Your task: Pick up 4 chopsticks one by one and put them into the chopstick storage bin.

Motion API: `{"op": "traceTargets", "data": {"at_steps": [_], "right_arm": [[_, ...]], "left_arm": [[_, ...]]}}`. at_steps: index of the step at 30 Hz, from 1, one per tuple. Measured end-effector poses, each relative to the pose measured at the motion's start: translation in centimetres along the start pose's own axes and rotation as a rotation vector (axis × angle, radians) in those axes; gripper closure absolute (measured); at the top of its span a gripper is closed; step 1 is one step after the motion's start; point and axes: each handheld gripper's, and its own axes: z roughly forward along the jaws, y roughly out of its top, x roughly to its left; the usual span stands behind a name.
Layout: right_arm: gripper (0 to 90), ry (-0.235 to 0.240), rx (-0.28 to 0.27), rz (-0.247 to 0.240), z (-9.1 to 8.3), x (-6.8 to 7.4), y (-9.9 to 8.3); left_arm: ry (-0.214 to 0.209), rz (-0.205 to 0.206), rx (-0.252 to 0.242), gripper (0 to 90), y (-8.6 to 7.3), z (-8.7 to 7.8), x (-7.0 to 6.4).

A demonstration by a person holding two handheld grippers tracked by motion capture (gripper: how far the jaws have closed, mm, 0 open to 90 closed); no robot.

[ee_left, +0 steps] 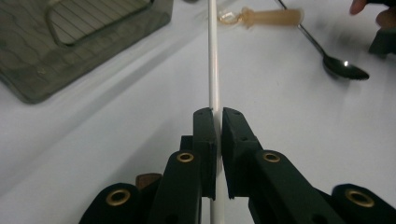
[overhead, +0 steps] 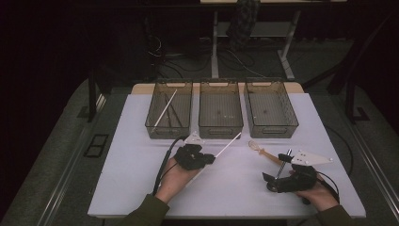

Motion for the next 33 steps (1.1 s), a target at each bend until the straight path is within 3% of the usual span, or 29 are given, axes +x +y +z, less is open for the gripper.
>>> {"op": "traceTargets", "data": {"at_steps": [16, 27, 33], "right_arm": [[2.6, 0.001, -0.001, 0.001, 0.0, 0.0, 0.0], [2.6, 0.001, 0.000, 0.001, 0.0, 0.0, 0.0], [2.7, 0.001, -0.002, 0.001, 0.0, 0.0, 0.0]], "left_arm": [[-0.011, -0.013, -0.160, 84.6, 1.5, -4.2, 0.7], [0.012, -0.017, -0.206, 84.6, 1.5, -5.8, 1.7], [0.045, -0.005, -0.228, 84.5, 1.4, -7.0, 2.3]]}}
